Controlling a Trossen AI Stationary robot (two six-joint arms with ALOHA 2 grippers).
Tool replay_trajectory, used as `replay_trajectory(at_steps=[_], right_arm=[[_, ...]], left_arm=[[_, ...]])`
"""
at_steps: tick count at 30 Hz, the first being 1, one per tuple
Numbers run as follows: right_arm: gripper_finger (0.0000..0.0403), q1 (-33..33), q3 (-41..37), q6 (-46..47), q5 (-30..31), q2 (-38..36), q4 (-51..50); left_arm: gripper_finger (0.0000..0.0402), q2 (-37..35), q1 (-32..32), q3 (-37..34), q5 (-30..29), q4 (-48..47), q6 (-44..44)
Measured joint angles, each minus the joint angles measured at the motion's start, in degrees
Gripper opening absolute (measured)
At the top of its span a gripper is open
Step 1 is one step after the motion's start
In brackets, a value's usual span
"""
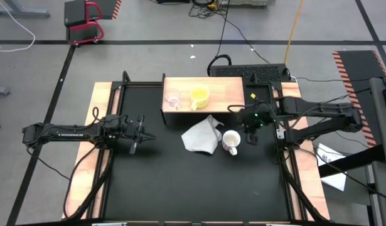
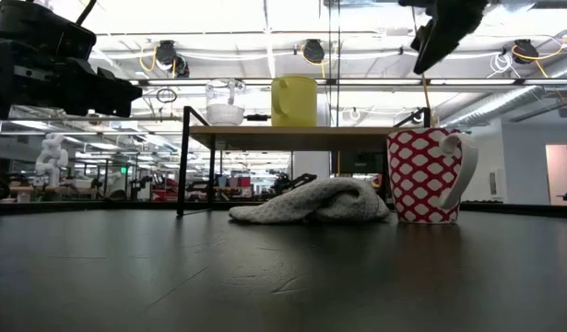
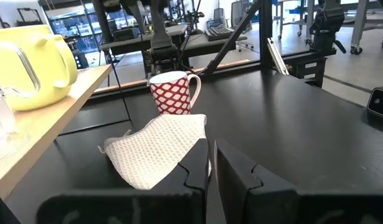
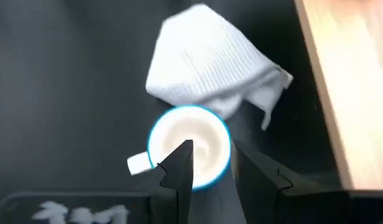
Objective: Stack small to large cups/mugs on shelf
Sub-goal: Put the red pattern white mug on the shelf
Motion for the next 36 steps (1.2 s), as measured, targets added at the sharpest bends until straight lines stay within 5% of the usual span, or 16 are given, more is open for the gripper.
replay_trajectory(at_steps=[7, 20, 36], right_arm=[[0.01, -0.1, 10.5, -5.2, 0.0, 8.3, -10.2], [0.0106, -4.7, 12.9, -9.0, -7.9, 20.5, -19.7], [0.0229, -6.4, 12.9, -14.7, -5.9, 20.2, -15.0]], left_arm=[[0.0031, 0.0, 0.0, 0.0, 0.0, -0.1, 0.0], [0.0031, 0.0, 0.0, 0.0, -0.1, -0.2, 0.9], [0.0031, 0.0, 0.0, 0.0, -3.0, -0.2, 2.1]])
